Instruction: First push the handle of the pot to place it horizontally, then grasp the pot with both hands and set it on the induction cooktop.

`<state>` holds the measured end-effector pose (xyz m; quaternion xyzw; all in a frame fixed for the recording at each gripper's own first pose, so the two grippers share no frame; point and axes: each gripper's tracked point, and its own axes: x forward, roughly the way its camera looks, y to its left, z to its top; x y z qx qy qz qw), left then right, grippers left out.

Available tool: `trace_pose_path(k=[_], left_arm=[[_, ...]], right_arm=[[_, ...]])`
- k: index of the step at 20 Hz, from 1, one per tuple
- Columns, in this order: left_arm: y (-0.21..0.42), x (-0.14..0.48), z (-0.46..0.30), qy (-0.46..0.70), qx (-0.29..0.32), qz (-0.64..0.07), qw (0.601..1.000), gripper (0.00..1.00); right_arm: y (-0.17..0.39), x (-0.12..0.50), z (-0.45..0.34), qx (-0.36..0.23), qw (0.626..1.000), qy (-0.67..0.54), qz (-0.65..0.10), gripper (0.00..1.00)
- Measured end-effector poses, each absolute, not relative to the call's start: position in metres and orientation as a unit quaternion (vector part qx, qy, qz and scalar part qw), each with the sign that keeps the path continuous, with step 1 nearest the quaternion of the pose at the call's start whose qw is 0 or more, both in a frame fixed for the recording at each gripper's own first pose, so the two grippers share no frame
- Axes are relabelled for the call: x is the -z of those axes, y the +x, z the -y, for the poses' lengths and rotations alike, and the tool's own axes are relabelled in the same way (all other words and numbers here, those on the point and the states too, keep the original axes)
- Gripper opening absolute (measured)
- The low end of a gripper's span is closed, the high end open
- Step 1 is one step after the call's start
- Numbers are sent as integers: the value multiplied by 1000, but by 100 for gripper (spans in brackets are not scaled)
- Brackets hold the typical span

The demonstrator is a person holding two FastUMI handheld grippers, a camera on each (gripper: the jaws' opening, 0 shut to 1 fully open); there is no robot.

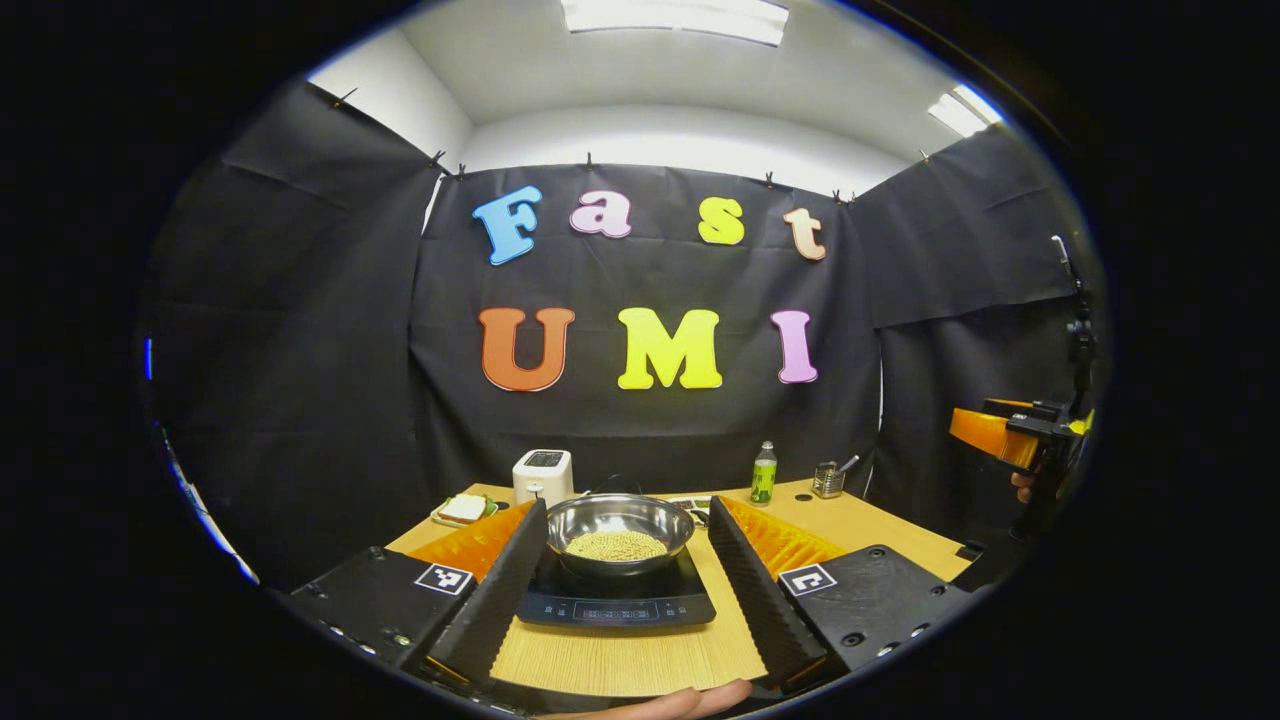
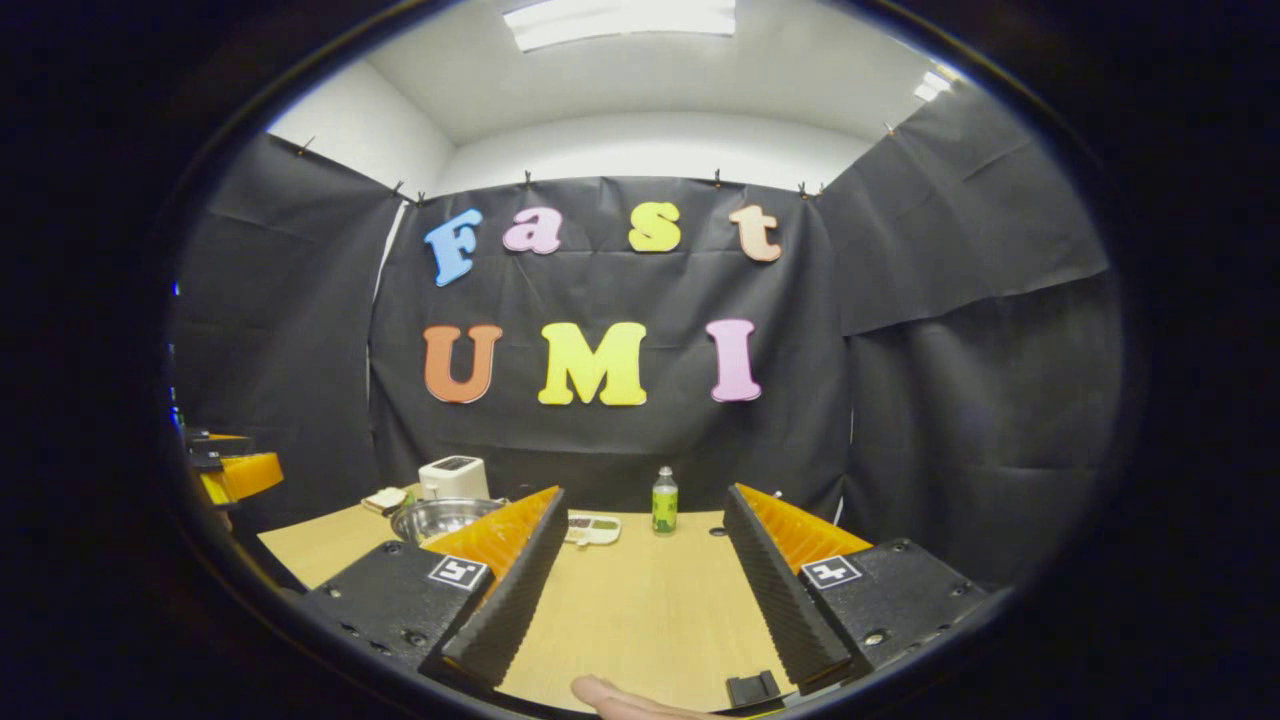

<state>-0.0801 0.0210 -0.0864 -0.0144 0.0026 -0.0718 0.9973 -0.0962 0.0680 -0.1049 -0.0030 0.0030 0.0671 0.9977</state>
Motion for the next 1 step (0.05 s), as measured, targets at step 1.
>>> trace_pose_path(k=[1], left_arm=[[-81, 85, -19, -15, 74, -2, 997, 95]], right_arm=[[-96, 105, -69, -68, 998, -4, -3, 96]])
